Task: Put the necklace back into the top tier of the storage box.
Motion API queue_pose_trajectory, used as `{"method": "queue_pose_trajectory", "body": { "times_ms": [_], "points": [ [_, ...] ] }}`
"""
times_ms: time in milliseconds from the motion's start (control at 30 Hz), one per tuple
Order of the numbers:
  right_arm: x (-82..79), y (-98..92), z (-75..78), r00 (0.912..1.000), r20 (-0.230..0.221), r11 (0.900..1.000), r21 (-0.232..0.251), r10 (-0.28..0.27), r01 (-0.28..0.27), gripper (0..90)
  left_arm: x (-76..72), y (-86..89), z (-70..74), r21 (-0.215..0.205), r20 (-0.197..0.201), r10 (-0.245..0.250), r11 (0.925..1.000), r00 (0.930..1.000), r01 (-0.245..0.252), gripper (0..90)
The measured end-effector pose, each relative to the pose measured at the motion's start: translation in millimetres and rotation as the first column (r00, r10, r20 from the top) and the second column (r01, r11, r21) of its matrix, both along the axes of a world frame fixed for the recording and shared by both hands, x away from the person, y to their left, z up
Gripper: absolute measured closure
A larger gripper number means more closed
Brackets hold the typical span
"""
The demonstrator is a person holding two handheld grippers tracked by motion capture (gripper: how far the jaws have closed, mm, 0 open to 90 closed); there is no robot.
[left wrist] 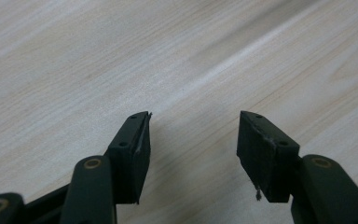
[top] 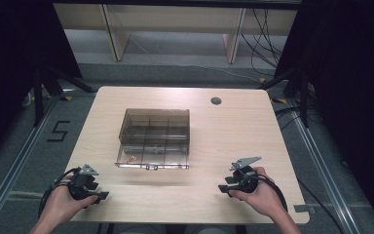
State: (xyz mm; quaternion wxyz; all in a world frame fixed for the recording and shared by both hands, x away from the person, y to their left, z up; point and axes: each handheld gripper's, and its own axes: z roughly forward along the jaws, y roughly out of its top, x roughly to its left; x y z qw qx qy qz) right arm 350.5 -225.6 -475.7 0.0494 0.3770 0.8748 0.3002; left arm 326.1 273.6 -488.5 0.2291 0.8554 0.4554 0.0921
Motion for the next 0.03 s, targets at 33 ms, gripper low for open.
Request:
{"method": "queue_pose_trajectory", "body": {
  "times_ms": [33],
  "points": [
    [-0.4,0.2,0.2,1.0,-0.007,1.0,0.001,-0.002,0.002,55.5,0.9,1.9,3.0,0.013,-0.005,-0.025,0.9996,0.9997,0.025,45.0]
  ]
}}
